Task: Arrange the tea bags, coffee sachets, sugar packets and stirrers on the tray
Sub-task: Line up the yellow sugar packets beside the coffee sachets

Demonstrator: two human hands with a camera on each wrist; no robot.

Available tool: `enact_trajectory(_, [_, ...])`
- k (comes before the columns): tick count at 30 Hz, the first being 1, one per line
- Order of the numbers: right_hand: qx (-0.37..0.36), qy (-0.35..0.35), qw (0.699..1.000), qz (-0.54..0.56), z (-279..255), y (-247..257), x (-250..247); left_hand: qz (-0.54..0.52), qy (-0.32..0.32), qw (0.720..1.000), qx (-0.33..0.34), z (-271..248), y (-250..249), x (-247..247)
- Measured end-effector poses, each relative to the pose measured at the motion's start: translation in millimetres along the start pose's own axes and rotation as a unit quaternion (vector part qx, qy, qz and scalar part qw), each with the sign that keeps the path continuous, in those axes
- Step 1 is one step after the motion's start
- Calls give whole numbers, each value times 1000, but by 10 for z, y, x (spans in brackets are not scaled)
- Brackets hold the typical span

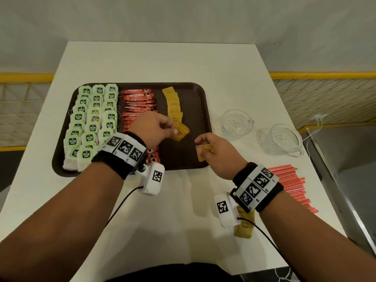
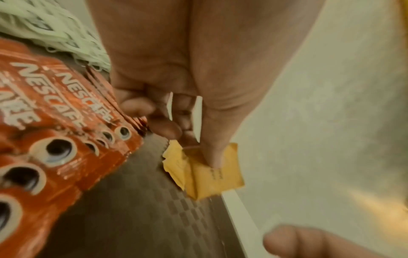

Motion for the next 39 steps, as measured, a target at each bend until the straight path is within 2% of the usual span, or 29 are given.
enact_trajectory(2, [0, 3, 1000, -3, -35, -2, -9, 23, -29, 998, -46, 87, 152, -74])
enact_trajectory(5, [1, -23, 1000, 8, -76, 2, -78, 72, -15, 994, -86, 213, 220, -20])
enact_trajectory(10, [0, -49, 997, 51, -138, -27, -143, 181, 28, 978, -101, 372, 141, 126])
enact_trajectory(14, [-1, -70, 994, 79, -171, -61, -185, 177, 34, 975, -129, 419, 191, 137])
enact_trajectory(17, [8, -83, 989, 120, -185, -100, -201, 135, -20, 986, -100, 327, 102, 37])
enact_trajectory(19, [5, -97, 986, 135, -192, -89, -225, 76, -65, 994, -49, 201, -55, -44])
enact_trajectory(20, [-3, -104, 985, 140, -205, -64, -237, 50, -67, 996, -21, 126, -158, -47])
enact_trajectory(22, [-25, -122, 982, 139, -232, 5, -270, -4, -11, 1000, 0, -21, -309, 71])
enact_trajectory(25, [-41, -153, 980, 123, -254, 56, -334, -89, 107, 990, -27, -266, -393, 340])
enact_trajectory(27, [-36, -154, 977, 141, -245, 51, -345, -127, 131, 983, 7, -396, -481, 408])
enact_trajectory(29, [-26, -141, 971, 189, -235, 34, -324, -126, 108, 984, 62, -466, -558, 390])
enact_trajectory(31, [-20, -136, 970, 201, -239, 39, -308, -119, 74, 986, 87, -489, -567, 352])
enact_trajectory(36, [-5, -102, 972, 213, -268, 56, -204, -137, -16, 987, 88, -470, -494, 202])
enact_trajectory(39, [-16, -131, 980, 151, -301, 66, -253, -174, -9, 981, 84, -483, -440, 207])
Point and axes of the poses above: each hand's wrist, its own z-axis towards the middle knuckle, its own x-axis out of the palm, y = z × x, the point moved 9 cm from there along z, towards the middle knuckle, and after that the axes turned 2 degrees about -x, right-handed, at the moved point
